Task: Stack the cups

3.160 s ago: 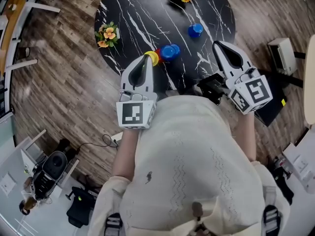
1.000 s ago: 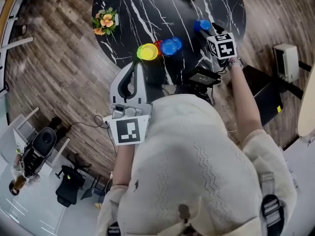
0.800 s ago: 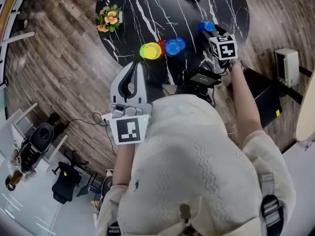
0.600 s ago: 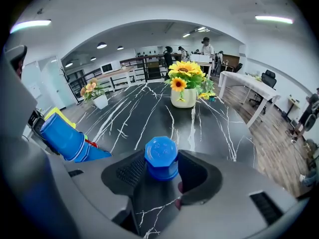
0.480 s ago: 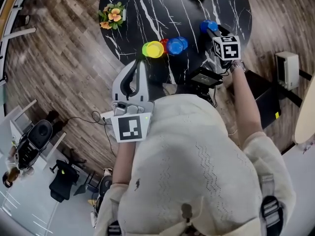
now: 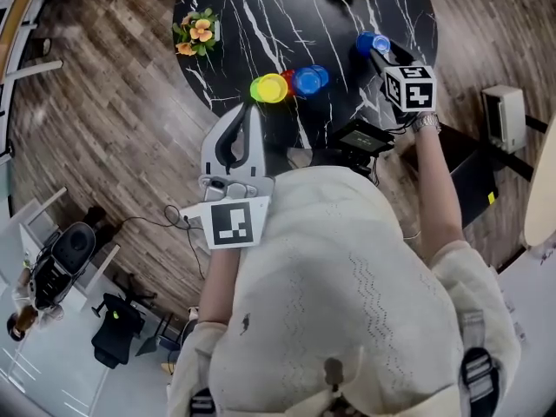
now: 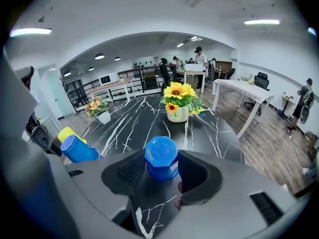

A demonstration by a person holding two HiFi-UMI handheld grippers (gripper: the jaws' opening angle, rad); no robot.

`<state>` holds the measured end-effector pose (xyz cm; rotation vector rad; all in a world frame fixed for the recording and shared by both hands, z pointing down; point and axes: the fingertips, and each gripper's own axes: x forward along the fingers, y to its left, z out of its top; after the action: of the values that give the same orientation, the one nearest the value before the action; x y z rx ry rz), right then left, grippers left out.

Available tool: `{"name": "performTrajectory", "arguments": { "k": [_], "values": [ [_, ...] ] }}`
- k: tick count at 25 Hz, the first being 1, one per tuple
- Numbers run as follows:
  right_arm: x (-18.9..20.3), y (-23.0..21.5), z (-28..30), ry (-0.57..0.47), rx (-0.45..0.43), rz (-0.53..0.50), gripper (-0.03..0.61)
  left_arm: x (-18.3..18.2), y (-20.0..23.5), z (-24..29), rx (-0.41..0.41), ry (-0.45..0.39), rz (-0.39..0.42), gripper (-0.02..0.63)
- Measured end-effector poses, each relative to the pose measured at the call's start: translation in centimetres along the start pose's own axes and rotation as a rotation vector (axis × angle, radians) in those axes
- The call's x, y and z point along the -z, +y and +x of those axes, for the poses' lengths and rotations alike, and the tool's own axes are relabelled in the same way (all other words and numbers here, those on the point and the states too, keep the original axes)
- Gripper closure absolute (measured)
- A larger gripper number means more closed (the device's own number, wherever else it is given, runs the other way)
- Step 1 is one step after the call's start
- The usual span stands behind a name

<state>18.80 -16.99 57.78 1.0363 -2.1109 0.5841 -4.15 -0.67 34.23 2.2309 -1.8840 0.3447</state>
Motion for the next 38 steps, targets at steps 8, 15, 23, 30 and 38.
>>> {"name": "performTrajectory", "arguments": {
  "k": [8,15,23,30,38],
  "values": [
    [-2.3,1.3,-4.4,-0.070,0.016,-0.010,0.362,-0.6,0.0,-0.8,0.026,-0.026,0.009,0.592],
    [-5.0,2.7,-8.1,-0.131,0.011,-0.050,0.362,-1.6,0.4,-1.6,0.039,-0.062,0.013,0.592],
    [-7.7,4.8,-11.8,-0.185,-0.004,-0.107,0.362,-2.2,1.0,-2.9,0.050,-0.094,0.022,0.592],
    [-9.4,6.5,-14.4,-0.214,-0.015,-0.168,0.362,-3.1,1.5,-3.7,0.046,-0.131,0.030,0.592],
    [-11.0,9.2,-16.8,-0.220,-0.065,-0.250,0.362,-4.1,2.3,-4.7,0.035,-0.174,0.025,0.592]
  ]
}}
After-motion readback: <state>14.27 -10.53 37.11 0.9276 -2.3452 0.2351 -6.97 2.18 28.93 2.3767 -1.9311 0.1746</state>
